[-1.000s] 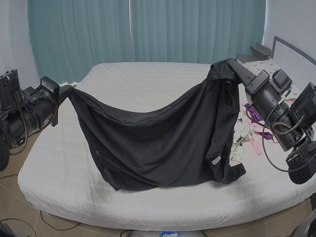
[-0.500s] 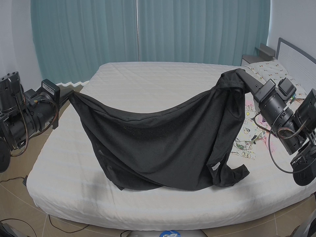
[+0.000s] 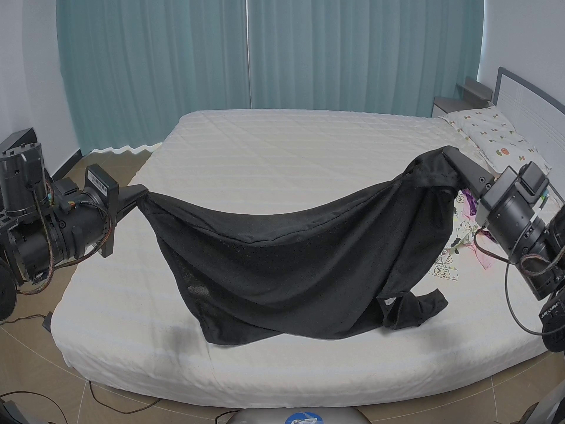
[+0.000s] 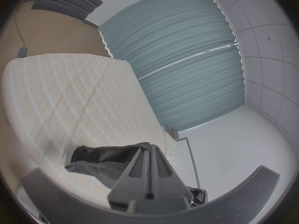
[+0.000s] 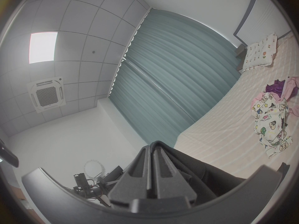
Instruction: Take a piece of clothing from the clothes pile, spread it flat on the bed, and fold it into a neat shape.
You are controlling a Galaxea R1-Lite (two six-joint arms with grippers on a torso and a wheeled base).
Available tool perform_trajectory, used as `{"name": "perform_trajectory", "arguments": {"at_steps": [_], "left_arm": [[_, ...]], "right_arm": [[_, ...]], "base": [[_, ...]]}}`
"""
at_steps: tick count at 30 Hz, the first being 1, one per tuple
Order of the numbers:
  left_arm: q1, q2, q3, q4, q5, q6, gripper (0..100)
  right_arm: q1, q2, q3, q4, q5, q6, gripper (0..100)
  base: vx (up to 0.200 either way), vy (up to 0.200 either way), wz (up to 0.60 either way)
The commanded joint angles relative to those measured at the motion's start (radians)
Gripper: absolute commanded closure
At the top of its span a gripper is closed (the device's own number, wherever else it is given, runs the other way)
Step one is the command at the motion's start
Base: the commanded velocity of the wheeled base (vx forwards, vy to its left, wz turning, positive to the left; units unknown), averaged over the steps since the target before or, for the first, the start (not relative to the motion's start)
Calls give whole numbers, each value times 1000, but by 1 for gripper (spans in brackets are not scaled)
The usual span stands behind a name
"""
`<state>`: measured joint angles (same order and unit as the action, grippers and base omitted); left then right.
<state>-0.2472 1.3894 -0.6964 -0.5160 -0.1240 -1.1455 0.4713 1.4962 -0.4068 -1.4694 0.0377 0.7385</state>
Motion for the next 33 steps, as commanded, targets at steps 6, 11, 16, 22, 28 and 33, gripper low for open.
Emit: {"name": "perform_trajectory", "arguments": {"at_steps": [6, 11, 16, 22, 28, 33], "left_arm": [[-6, -153, -68, 132, 0, -2, 100], [3, -178, -181, 228, 12, -5, 100], [9, -96, -256, 238, 17, -5, 100], [26, 66, -313, 228, 53, -6, 100], [28, 218, -357, 225, 44, -10, 100], [29, 318, -416, 225, 41, -10, 100]], "right_arm": [[41, -284, -44, 179, -1, -1, 100], [-11, -326, -257, 373, 7, 1, 100], [-115, -166, -414, 449, 33, 1, 100], [-192, 67, -567, 449, 33, -13, 100], [-214, 273, -609, 380, 45, -76, 100], [-214, 374, -612, 271, 42, -88, 100]], "base": [[-200, 0, 0], [-80, 0, 0], [0, 0, 0], [0, 0, 0], [0, 0, 0], [160, 0, 0]]}}
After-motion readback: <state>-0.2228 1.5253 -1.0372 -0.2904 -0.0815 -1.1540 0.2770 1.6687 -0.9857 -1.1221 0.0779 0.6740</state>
